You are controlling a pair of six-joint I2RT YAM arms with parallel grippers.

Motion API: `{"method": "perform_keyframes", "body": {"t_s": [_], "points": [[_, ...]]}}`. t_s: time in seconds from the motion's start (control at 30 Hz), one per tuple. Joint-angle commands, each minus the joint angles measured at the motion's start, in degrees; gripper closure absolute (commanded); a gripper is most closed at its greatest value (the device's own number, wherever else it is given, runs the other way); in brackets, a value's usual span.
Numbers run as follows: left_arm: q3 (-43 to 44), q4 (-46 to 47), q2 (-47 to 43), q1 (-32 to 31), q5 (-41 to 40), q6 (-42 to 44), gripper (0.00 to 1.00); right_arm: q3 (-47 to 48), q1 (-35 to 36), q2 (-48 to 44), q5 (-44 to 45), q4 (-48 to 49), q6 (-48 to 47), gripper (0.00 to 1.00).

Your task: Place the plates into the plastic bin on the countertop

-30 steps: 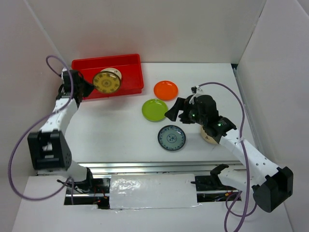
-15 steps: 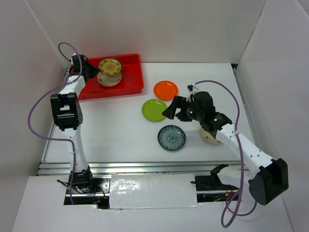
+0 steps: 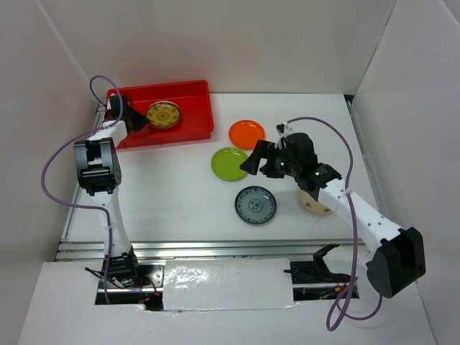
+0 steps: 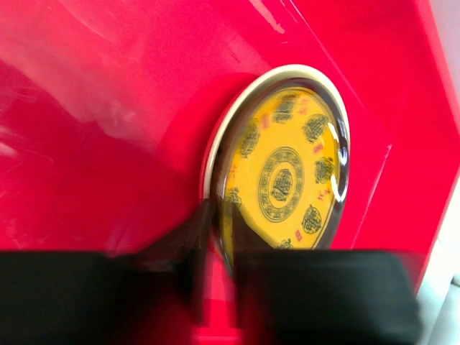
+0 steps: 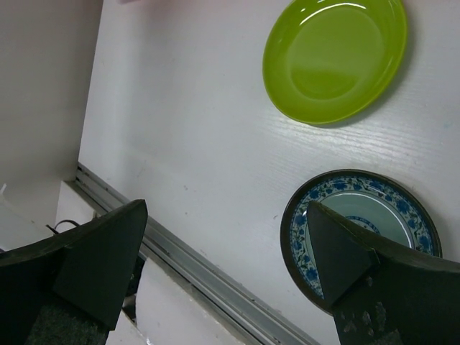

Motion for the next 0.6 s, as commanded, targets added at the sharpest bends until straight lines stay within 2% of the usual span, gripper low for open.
{"method": "perform_keyframes", "body": {"t_s": [0.0,0.03,0.1,0.2,0.27,0.43,0.5,0.57], "points": [[1.9,2.2,-3.9,0.5,1.0,1.0,0.64,1.6,-0.3,-0.4,0.5,2.2,-0.1,0.00],[1.6,0.2,-4.5,0.2,0.9,1.1,0.51,1.5,-0.3,-0.4,0.9,2.2,0.0,0.00],[-0.3,1.4,-8.7,-0.6,-1.0,2.0,0.03,0.9,-0.3,-0.7,3.2,1.9,0.7,0.00],[-0.8,-0.6,-14.7,-2.7,-3.6,4.8,0.01,0.1,-0.7,-0.7,6.5,0.9,2.7,0.00],[1.9,-3.6,-18.4,-4.0,-7.0,6.7,0.01,-0.2,-1.6,0.1,11.2,-1.9,5.4,0.00],[8.4,-20.9,-23.5,-9.0,-13.7,11.4,0.01,-2.0,-4.2,3.7,22.3,-8.2,11.9,0.00],[8.1,-24.5,-27.5,-12.8,-13.5,12.8,0.01,-4.1,-5.4,4.5,25.2,-9.2,13.9,0.00],[1.8,-27.5,-31.8,-15.1,-13.0,13.4,0.01,-7.5,-6.6,5.2,22.7,-7.7,14.4,0.00]]}}
